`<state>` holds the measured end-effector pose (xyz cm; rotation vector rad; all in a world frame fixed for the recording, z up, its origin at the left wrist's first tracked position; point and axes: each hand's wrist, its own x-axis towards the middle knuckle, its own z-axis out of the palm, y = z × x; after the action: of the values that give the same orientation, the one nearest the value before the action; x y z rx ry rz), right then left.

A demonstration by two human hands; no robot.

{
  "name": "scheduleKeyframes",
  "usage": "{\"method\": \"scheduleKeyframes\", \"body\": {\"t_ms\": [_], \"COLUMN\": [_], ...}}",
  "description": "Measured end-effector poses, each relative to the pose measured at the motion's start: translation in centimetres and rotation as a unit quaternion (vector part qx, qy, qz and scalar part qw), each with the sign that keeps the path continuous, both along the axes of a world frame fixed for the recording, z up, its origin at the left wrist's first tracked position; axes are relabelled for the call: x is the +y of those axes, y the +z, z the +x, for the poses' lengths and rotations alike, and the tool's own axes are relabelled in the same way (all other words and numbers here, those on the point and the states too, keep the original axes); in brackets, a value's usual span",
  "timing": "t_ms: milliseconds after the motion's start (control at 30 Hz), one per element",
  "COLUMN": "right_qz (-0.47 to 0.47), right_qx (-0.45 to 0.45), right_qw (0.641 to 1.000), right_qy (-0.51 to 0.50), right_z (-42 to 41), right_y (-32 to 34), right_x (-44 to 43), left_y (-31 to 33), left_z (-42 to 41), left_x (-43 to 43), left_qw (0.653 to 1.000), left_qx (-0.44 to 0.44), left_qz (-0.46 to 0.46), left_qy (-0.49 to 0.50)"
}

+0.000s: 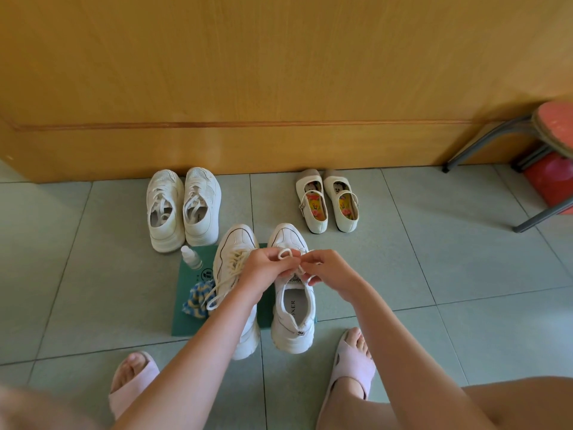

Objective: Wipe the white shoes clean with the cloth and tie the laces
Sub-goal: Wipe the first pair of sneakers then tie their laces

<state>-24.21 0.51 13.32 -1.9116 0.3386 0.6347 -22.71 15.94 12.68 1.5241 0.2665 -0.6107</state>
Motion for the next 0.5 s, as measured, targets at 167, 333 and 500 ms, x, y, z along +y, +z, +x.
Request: {"method": "scheduleKeyframes", "body": {"t_ms": [167,333,500], "right_qz": [-0.004,0.014,0.011], "right_qx": [0.009,-0.011,-0.038], "right_qw": [1.000,1.000,0.999], "right_qy": [0.011,-0.013,-0.015], "right_z": [-0.3,-0.2,-0.3], "right_y": [-0.4,-0.5,-0.6], "right_x": [0.2,0.5,0.2], "left_y": [-0.3,-0.5,-0.9], "left_z": [-0.2,-1.0,-1.7], "left_x": [0.4,-0.5,-1.2], "left_qw": [0.971,0.936,0.878], "left_qx": [-0.165,-0.266,-0.370], "left_qz": [0.159,0.231,0.302], "left_qy": [-0.073,-0.020,-0.040]}}
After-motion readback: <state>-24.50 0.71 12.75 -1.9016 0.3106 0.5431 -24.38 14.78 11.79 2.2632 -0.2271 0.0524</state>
